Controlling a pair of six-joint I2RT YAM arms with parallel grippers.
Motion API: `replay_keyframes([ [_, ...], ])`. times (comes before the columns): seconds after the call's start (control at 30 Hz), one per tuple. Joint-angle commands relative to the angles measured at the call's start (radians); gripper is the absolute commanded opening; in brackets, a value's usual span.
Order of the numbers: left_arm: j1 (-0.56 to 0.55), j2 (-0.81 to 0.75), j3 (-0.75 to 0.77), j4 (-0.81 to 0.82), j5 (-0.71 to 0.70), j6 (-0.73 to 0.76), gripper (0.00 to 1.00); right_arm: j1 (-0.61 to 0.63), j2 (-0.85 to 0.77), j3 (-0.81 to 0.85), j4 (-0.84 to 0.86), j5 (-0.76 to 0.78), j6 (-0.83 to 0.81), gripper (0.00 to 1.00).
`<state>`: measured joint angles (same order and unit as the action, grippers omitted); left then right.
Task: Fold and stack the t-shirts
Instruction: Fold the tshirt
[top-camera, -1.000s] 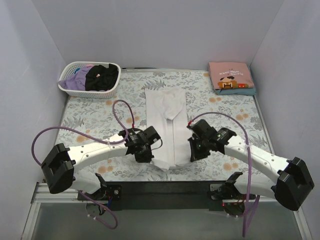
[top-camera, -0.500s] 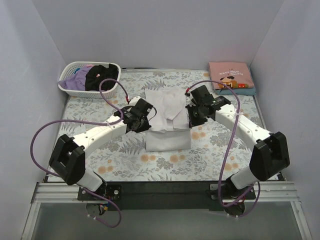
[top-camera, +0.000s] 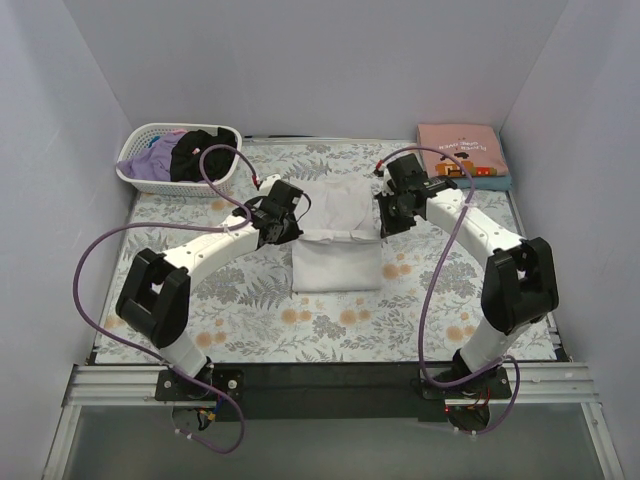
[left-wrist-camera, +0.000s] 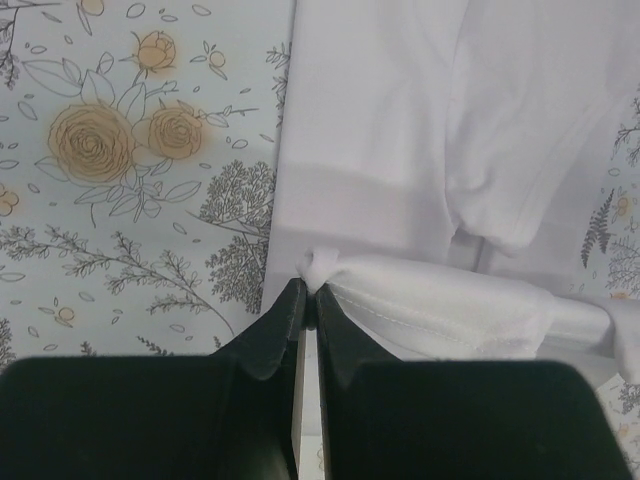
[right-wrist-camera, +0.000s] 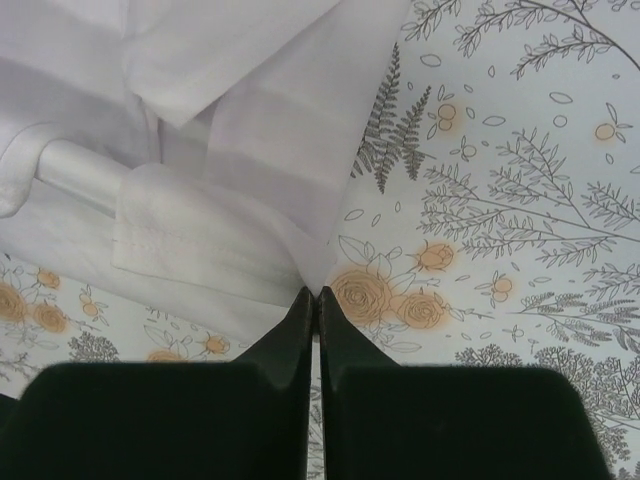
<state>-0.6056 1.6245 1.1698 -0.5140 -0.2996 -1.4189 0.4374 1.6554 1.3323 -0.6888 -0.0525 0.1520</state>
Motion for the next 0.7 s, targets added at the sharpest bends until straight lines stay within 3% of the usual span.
replay_keyframes([
  [0.0,0.029,0.037,0.041,0.043,-0.030,0.029,0.00,-0.023,0.041,0.060,0.038,-0.010,-0.034,0.01],
  [0.27,0.056,0.147,0.040,0.109,-0.042,0.020,0.03,-0.035,0.174,0.096,0.103,-0.027,-0.043,0.01],
  [0.3,0.058,0.158,0.042,0.111,-0.044,0.017,0.05,-0.037,0.191,0.102,0.103,-0.024,-0.043,0.09],
  [0.43,0.058,0.147,0.053,0.117,-0.038,0.026,0.35,-0.037,0.187,0.114,0.106,-0.012,-0.039,0.30],
  [0.57,0.052,0.058,0.027,0.118,-0.036,0.018,0.50,-0.023,0.101,0.073,0.130,0.046,-0.028,0.38],
  [0.67,0.009,-0.027,-0.018,0.118,-0.041,0.006,0.52,0.010,0.018,0.001,0.173,0.075,-0.025,0.38],
])
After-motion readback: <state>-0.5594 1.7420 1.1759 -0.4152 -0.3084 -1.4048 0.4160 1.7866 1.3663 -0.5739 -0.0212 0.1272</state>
